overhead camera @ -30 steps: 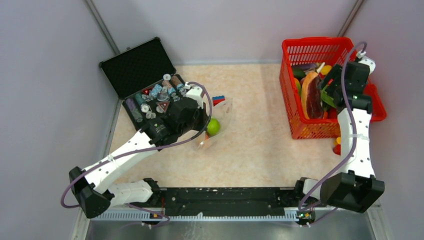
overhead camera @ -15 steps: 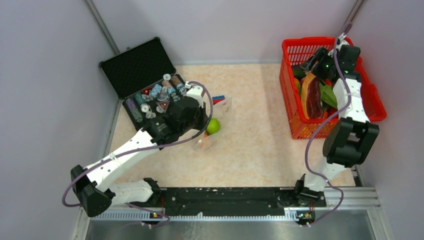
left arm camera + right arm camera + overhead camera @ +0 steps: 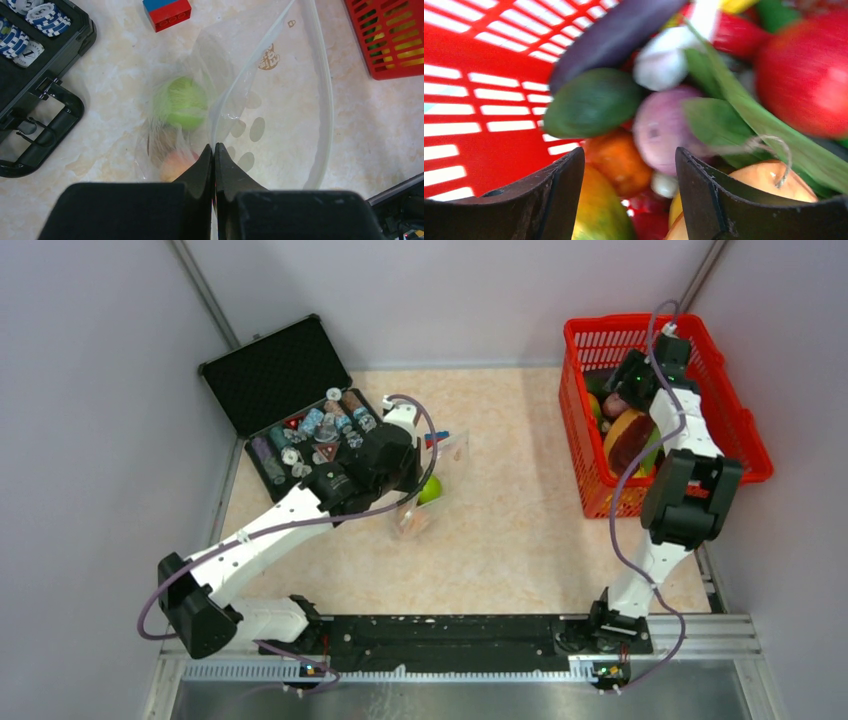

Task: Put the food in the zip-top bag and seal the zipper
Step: Pick up the fake fruit from the bin.

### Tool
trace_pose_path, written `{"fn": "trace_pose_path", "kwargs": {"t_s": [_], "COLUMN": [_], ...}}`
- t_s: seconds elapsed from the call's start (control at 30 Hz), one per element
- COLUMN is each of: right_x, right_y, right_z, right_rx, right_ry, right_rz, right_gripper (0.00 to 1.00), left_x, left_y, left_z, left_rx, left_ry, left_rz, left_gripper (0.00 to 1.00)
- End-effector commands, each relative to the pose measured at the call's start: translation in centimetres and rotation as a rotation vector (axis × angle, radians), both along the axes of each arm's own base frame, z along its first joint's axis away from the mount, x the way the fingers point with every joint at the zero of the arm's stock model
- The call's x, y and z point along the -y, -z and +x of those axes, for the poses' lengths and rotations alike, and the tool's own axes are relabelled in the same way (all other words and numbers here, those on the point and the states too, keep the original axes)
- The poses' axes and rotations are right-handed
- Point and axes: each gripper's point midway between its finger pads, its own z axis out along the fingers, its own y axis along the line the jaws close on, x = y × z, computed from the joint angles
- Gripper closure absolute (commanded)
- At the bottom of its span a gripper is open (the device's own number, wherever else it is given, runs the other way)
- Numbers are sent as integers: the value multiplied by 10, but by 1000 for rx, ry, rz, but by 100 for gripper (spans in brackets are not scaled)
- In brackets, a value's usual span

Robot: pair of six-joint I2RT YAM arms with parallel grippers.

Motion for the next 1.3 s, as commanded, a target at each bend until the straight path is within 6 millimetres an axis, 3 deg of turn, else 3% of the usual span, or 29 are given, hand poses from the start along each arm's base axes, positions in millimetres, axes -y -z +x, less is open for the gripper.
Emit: {"fn": "trace_pose_path", "kwargs": {"t_s": [0.0,0.13,0.23,0.3,0.47,0.57,0.67,0.9,1.1,1.27], "right_x": [90,113,115,102,38,16,17,-37,-57,-53], "right_y": [-15,-23,-32,-48,-103,-116,-100,-50,-19,14], "right_z": [-61,-92,-104,-99,-72,-59,-41,-13,-20,-10], "right_rx": [-51,-78,-70,-4,255,325,265,160,79,-21], "right_ry": [315,351,331,262,-62,-164,-163,-357,-425,-399], "right_rz": [-181,-229,-217,-187,-16,74,119,204,248,164], "right_gripper": [33,31,31,31,30,28,28,20,19,22], "left_x": [6,12,17,18,15,14,12,20,20,20], "left_y": [-21,-18,-16,-14,-18,-20,-22,-20,-17,-18], "left_z": [12,12,10,9,12,16,19,25,25,25], "left_rx": [33,15,-2,-8,11,25,35,20,11,9], "left_ry": [-23,-7,10,14,0,-10,-23,-20,-22,-18], "left_rz": [-39,-38,-53,-55,-48,-40,-22,-26,-17,-18], "left_gripper": [100,100,100,100,100,100,100,100,100,100]}}
